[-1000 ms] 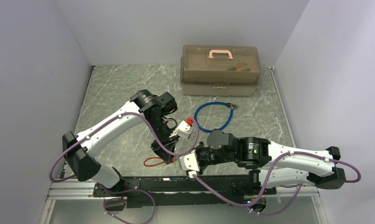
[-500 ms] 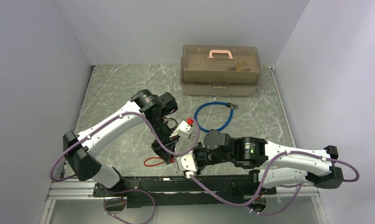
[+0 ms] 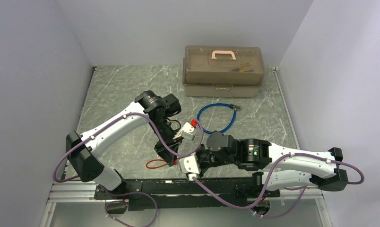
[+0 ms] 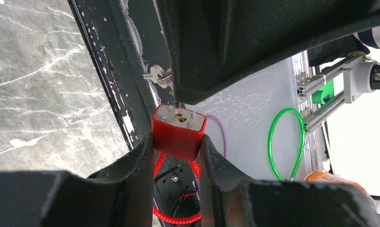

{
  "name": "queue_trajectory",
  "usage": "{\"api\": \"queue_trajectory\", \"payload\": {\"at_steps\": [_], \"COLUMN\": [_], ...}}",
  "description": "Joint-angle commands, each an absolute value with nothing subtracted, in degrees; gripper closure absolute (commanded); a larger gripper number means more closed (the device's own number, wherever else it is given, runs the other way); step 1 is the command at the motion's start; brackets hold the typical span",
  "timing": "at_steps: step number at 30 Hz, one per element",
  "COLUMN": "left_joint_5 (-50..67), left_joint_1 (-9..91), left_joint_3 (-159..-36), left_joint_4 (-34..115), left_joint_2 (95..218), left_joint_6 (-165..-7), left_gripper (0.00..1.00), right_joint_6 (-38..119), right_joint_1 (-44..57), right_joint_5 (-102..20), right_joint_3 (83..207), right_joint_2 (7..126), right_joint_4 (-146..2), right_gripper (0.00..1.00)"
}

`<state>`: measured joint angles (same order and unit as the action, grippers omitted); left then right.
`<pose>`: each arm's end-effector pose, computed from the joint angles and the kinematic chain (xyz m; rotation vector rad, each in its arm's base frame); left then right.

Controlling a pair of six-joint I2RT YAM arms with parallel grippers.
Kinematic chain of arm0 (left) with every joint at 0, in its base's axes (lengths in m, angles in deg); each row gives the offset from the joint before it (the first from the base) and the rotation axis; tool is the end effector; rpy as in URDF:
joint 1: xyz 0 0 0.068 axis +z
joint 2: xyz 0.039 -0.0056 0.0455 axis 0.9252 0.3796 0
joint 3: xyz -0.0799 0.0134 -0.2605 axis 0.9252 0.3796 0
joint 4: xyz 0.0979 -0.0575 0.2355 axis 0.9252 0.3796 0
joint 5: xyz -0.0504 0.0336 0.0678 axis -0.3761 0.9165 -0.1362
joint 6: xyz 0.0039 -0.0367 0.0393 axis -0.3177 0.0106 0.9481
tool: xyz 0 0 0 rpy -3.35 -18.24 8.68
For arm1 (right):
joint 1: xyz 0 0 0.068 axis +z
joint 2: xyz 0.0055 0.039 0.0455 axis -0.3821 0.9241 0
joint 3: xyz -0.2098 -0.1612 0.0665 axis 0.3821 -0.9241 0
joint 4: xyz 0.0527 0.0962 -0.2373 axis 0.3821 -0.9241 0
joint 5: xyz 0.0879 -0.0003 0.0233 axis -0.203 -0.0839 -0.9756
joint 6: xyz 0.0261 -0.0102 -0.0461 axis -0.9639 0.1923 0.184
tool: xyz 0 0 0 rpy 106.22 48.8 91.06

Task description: Unlock with the key

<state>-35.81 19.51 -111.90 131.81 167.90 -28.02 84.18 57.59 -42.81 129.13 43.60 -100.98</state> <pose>0.1476 -0.2074 0.3383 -2.0657 -1.8981 1.3883 0.0320 0.2180 0.3531 -1.8595 1.0096 0.6306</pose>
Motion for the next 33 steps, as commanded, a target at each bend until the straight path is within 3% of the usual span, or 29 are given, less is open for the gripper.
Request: {"api": "queue_trajectory", "payload": {"at_steps": [1,33], "left_joint_5": [-38.39,-40.01], "left_joint_1": [19.4,18.78], "left_joint_3": [-113.9,-115.09], "left_joint_4": [132.69,132.85], "left_joint_2": [168.05,167.27], "left_joint_6": [-28.32,-28.49], "left_gripper": [1.0,1.0], "right_joint_6": [84.85,84.97], "right_joint_1": [57.89,57.87], "right_joint_5": [-44.38,-44.8], "right_joint_3": [131.39,129.44], "right_joint_2": [43.44,43.8], "right_joint_4": [-97.75,-96.43], "right_gripper": [1.0,1.0]}}
